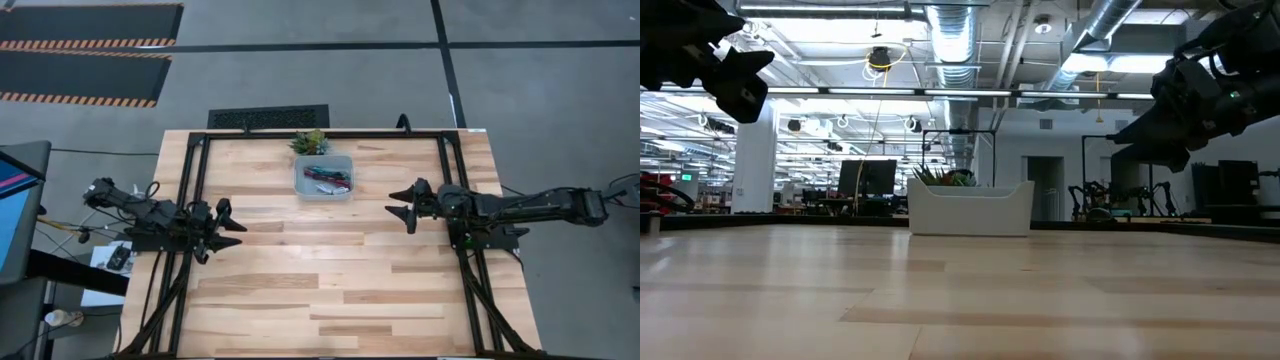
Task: Pick and place USB-C Cables
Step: Return to Home Position
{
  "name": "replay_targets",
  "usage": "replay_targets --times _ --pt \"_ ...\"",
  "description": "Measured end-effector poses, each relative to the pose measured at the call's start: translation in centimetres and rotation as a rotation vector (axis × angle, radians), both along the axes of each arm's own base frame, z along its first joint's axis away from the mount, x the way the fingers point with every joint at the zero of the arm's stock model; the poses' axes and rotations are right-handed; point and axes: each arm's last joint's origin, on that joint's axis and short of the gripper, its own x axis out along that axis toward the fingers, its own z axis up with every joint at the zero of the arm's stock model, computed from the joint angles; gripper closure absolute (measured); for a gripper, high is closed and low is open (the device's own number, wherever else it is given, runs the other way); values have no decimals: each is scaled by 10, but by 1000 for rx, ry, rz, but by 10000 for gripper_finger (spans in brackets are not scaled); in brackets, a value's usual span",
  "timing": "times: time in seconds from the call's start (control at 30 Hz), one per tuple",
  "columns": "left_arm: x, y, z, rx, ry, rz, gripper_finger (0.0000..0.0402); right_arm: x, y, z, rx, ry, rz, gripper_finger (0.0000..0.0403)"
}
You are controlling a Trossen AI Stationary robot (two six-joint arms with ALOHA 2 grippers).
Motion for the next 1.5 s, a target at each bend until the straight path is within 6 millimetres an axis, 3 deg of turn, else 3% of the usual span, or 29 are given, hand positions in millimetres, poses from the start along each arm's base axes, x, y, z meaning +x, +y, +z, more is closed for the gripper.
replay_targets --times 1.5 --pt "0 0 -1 0 2 -2 233 -1 0 -2 3 21 0 137"
